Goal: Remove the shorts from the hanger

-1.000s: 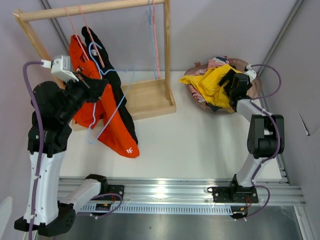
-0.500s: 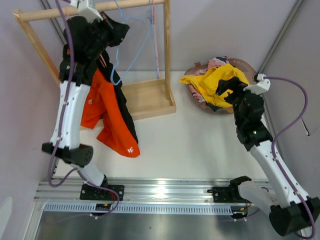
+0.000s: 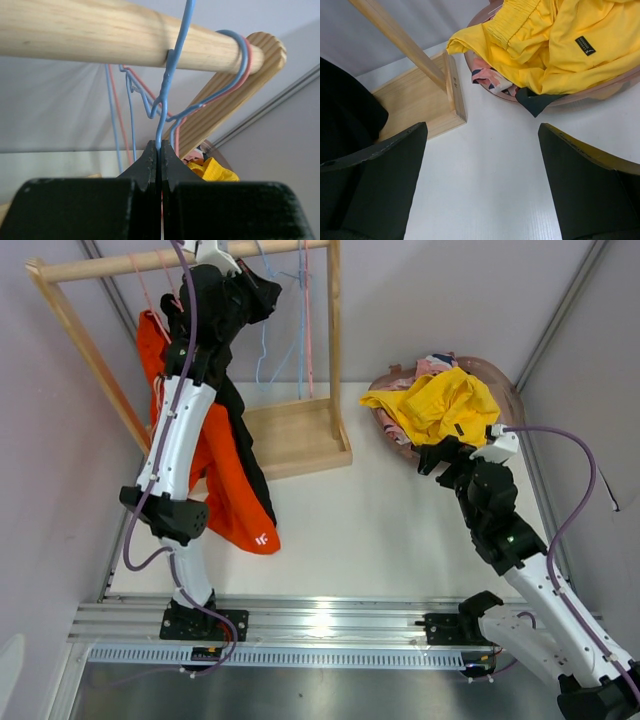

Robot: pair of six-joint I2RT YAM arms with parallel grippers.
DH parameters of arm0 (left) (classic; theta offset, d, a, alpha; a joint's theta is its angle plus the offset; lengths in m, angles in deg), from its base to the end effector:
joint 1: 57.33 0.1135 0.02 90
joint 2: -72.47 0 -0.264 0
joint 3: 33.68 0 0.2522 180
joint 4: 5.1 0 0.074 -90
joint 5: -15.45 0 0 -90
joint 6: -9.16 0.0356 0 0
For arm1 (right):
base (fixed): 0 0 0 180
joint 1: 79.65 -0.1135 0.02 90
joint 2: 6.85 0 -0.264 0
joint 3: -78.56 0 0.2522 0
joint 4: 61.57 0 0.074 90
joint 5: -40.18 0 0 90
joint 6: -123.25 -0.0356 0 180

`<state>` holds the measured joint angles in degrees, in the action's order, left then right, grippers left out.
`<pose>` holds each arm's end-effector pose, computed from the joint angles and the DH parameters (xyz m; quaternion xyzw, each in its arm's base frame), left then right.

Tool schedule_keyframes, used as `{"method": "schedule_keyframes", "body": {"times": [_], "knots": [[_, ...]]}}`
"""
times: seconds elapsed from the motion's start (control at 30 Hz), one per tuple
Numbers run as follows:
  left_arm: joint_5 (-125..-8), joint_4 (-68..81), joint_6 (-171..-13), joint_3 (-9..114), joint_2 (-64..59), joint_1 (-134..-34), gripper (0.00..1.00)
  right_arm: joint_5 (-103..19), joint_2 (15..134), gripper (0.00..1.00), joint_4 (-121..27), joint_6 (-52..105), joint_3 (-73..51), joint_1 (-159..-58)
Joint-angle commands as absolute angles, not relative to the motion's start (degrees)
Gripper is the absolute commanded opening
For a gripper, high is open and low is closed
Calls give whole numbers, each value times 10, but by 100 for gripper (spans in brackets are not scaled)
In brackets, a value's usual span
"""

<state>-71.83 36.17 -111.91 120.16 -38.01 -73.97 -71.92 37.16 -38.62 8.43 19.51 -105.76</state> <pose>0.3878 -0.1177 0.5380 -0.0702 0.6905 -0.3061 0.6515 0.1672 0.0670 0.3476 0.1175 0.7416 0.1466 0.6440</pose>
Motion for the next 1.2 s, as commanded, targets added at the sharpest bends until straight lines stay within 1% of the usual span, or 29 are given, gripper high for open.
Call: {"method": "schedule_keyframes", "body": {"times": [0.0, 0.1, 0.17, 0.2, 0.23, 0.3, 0.33, 0.43, 0.6, 0.67, 0.77, 0.8, 0.9, 1.03, 1.17], "knots": [[-719, 306, -1119, 1238, -391, -761, 0, -730, 365, 99, -394, 89, 203, -1061], [-715, 306, -1114, 1237, -397, -772, 0, -727, 374, 99, -402, 85, 206, -1060], [-710, 310, -1114, 1236, -398, -774, 9, -723, 379, 99, -403, 83, 205, -1062], [-711, 313, -1108, 1235, -397, -773, 15, -723, 379, 99, -404, 82, 205, -1062], [-713, 319, -1103, 1227, -392, -773, 29, -723, 379, 99, -403, 82, 204, -1062], [-724, 318, -1092, 1210, -378, -772, 38, -724, 374, 99, -401, 81, 204, -1063], [-728, 315, -1089, 1192, -364, -772, 47, -727, 372, 99, -400, 81, 205, -1063], [-733, 314, -1080, 1169, -343, -770, 56, -729, 367, 99, -394, 82, 205, -1063], [-729, 348, -1073, 1169, -313, -765, 58, -725, 362, 99, -387, 75, 205, -1065], [-738, 366, -1066, 1162, -275, -761, 58, -728, 359, 100, -382, 74, 206, -1072], [-742, 362, -1051, 1104, -225, -752, 59, -735, 353, 99, -380, 75, 210, -1080], [-762, 360, -1047, 1091, -194, -748, 59, -736, 352, 100, -378, 74, 211, -1081], [-796, 383, -1028, 1054, -152, -729, 59, -738, 352, 99, -378, 70, 216, -1089], [-823, 420, -1020, 1035, -136, -689, 58, -743, 355, 99, -381, 68, 216, -1102], [-851, 441, -1008, 1029, -136, -672, 57, -758, 358, 99, -379, 67, 216, -1117]]}}
